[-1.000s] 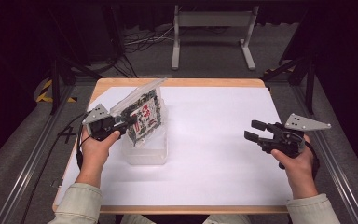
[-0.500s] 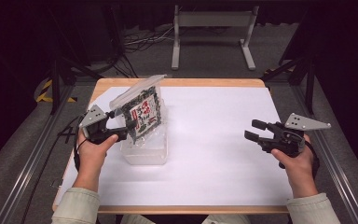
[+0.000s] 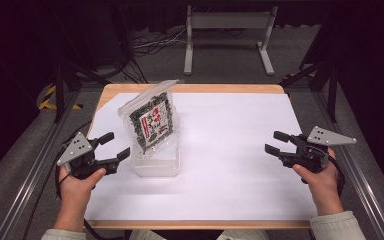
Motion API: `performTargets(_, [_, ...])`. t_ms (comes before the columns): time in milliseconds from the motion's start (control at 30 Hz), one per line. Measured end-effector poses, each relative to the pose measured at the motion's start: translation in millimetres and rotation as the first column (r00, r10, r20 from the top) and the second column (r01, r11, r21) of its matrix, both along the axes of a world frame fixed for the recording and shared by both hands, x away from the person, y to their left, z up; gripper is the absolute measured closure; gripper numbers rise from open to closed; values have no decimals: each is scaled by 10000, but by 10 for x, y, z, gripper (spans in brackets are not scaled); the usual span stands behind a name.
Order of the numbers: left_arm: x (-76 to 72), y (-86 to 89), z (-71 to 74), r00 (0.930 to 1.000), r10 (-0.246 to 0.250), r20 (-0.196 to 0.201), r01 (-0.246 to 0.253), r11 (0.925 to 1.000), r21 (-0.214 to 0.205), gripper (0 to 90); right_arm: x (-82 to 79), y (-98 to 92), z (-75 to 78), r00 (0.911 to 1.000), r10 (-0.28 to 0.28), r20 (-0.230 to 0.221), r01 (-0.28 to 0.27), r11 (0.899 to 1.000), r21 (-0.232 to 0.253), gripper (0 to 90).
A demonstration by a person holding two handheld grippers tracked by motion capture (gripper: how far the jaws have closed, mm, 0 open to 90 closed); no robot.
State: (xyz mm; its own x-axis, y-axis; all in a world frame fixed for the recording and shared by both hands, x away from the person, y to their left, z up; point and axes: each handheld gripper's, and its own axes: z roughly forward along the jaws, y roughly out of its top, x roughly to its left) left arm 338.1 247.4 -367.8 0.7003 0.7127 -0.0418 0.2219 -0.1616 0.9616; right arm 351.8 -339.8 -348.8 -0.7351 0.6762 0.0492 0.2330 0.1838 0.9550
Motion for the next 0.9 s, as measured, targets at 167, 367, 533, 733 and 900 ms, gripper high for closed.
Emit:
performTargets(167, [-90,83,-163,9991,-208,-376,213,9997,122,229,-39,-44,-130,9999,-74,-135,73,10000,-54,368])
performTargets(367, [-180,145,-328,9976,-308,-622,317,9994,125,218,-99,-97,-287,9992,-247,-316,240,9994,-242,367])
performTargets(533, [-190,211,-547,9945,-201,-1026,230,9994,272,206,-114,-125,-469,9969,-411,-677,372,9976,-591,365])
performTargets(733, [-179,228,-727,9914,-12,-1310,67,9991,410,201,-138,-181,-638,9935,-684,-912,621,9956,-701,364])
performTargets(900, [-178,222,-800,9897,-27,-1430,86,9991,406,190,-151,-218,-796,9900,-873,-1110,802,9945,-667,365])
